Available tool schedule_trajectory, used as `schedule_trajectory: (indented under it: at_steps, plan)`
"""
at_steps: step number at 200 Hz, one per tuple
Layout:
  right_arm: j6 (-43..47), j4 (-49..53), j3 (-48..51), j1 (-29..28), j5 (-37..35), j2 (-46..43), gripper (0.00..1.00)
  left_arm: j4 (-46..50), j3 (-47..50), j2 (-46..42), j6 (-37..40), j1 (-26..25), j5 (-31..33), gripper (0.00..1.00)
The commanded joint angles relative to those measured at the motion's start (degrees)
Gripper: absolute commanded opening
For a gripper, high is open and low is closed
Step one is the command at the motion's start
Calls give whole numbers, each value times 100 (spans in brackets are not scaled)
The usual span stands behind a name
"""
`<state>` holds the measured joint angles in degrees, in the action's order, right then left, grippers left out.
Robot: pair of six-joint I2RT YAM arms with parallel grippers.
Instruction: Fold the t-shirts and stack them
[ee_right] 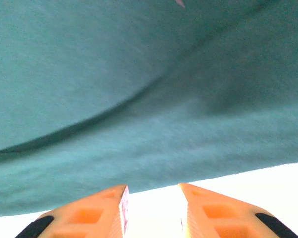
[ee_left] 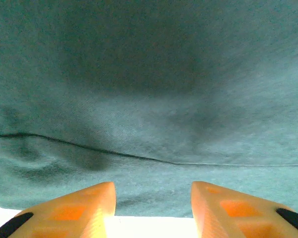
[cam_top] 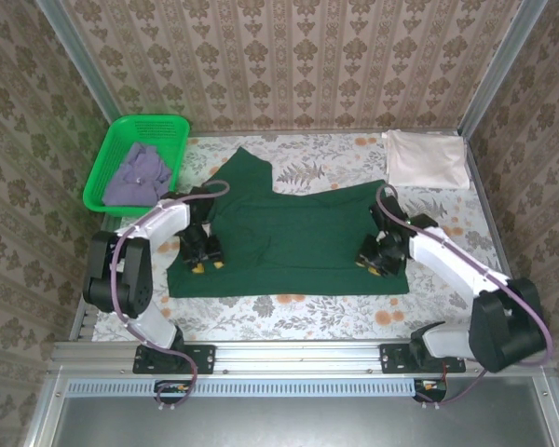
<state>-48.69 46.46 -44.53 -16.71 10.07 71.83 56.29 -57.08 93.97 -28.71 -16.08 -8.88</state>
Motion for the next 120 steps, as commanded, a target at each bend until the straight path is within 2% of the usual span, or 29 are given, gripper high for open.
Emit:
schedule_trajectory:
  at_steps: [1, 41, 61, 96, 120]
  plan:
    - [-226, 205, 287, 196, -273, -99, 32, -342, 176, 127, -210, 9, -45, 45]
    - [-361, -443, 970, 561, -224, 348, 32, -472, 618, 304, -519, 2, 481, 45]
    - [-295, -226, 1008, 636, -95, 620, 34, -446, 796, 290, -662, 8, 645, 45]
    - [-310, 224, 926, 643, 324, 321, 35, -276, 968, 107, -858, 8, 782, 46]
    - [-403, 158, 1148, 637, 678, 253, 33, -193, 1051, -26, -928, 2, 801, 47]
